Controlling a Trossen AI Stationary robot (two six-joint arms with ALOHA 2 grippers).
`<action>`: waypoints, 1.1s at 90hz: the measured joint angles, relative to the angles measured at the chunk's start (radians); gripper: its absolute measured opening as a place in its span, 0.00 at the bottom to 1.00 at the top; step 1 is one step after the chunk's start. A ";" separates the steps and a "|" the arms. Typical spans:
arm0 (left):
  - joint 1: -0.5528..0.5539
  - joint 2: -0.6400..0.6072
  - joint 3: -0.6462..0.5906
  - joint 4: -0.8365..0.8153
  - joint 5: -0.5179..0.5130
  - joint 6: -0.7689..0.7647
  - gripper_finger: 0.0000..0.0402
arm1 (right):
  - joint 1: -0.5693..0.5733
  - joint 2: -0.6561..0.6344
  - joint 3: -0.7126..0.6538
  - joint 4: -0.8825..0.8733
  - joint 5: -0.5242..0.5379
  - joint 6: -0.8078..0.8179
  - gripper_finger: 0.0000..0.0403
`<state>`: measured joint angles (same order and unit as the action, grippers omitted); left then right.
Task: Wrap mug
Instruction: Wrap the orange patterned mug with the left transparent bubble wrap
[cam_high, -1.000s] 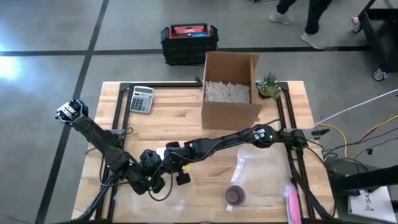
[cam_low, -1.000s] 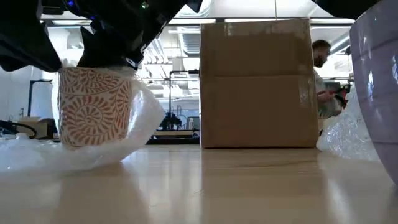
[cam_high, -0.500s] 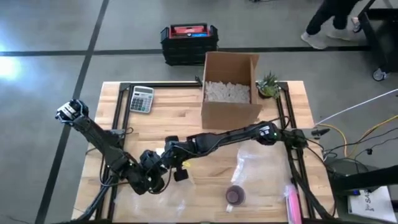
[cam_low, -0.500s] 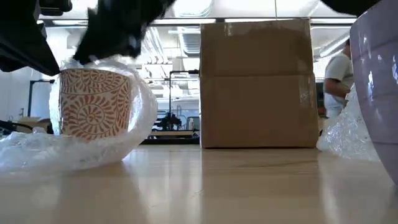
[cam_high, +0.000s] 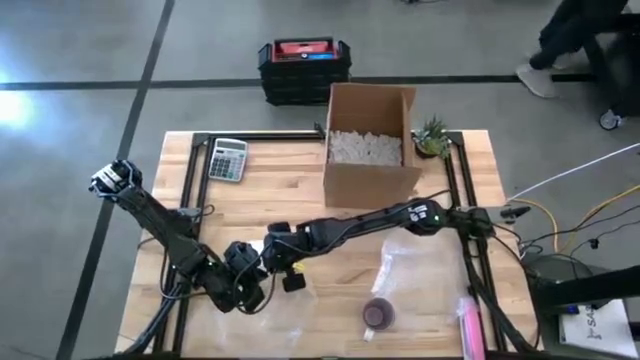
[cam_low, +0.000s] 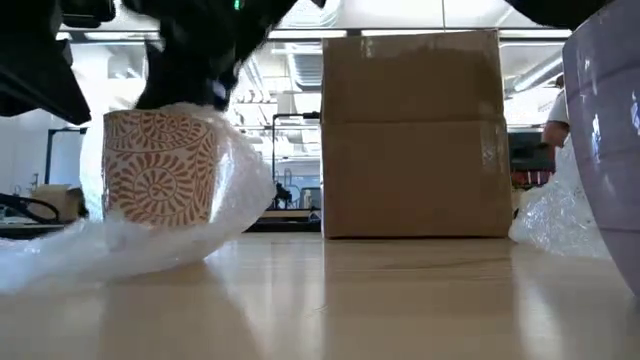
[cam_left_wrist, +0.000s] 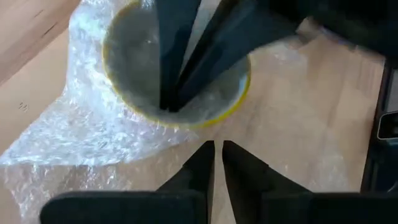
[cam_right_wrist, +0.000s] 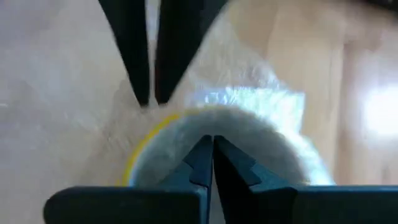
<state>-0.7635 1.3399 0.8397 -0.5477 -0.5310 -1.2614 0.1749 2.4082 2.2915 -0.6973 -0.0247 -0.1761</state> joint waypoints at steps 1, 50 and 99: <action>0.000 0.000 0.001 0.000 0.000 0.001 0.05 | 0.000 -0.006 0.003 -0.001 0.000 -0.002 0.00; -0.113 -0.016 0.085 -0.067 0.303 -0.116 0.00 | 0.039 -0.326 -0.162 -0.499 -0.285 -0.133 0.00; -0.196 0.297 0.076 0.039 0.390 -0.410 0.34 | 0.025 -0.532 -0.973 0.416 -0.135 -0.039 0.00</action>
<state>-0.9595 1.6369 0.9154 -0.5087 -0.1408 -1.6709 0.1995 1.8766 1.3183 -0.2816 -0.1594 -0.2153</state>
